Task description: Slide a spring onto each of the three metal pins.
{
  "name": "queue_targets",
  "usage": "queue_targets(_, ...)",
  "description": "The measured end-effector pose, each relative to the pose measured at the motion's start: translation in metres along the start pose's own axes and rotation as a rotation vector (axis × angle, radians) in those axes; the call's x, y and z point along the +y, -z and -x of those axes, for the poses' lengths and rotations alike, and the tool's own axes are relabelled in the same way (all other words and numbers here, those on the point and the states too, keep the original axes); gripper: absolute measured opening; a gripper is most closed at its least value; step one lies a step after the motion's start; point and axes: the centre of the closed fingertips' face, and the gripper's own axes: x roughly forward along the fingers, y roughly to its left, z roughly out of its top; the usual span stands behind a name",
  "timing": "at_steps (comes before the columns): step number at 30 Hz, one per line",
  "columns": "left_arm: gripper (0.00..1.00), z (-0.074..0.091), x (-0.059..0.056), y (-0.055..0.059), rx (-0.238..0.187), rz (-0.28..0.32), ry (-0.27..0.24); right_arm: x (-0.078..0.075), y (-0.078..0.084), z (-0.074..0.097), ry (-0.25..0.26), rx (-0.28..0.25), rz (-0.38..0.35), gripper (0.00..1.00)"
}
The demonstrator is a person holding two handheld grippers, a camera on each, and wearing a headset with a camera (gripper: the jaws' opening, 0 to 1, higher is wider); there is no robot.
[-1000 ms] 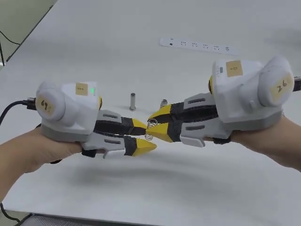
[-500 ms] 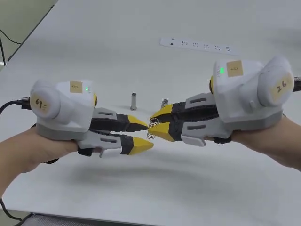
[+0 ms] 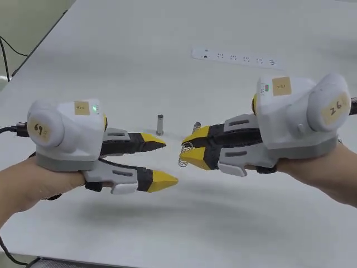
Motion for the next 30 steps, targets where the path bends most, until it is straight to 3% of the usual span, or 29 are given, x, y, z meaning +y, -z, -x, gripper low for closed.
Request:
queue_targets(8, 0.67, 0.012, 0.016, 0.001, -0.014, 0.016, -0.080, -0.005, 0.003, 0.000, 0.013, 0.004, -0.004, 0.08)
queue_targets(23, 0.98, 0.028, 0.027, 0.011, -0.036, 0.076, -0.158, -0.008, 0.008, 0.002, 0.029, 0.011, -0.009, 0.08)
queue_targets(30, 0.98, 0.040, 0.023, 0.009, -0.076, 0.096, -0.148, -0.012, 0.014, 0.000, 0.047, 0.017, -0.032, 0.08)
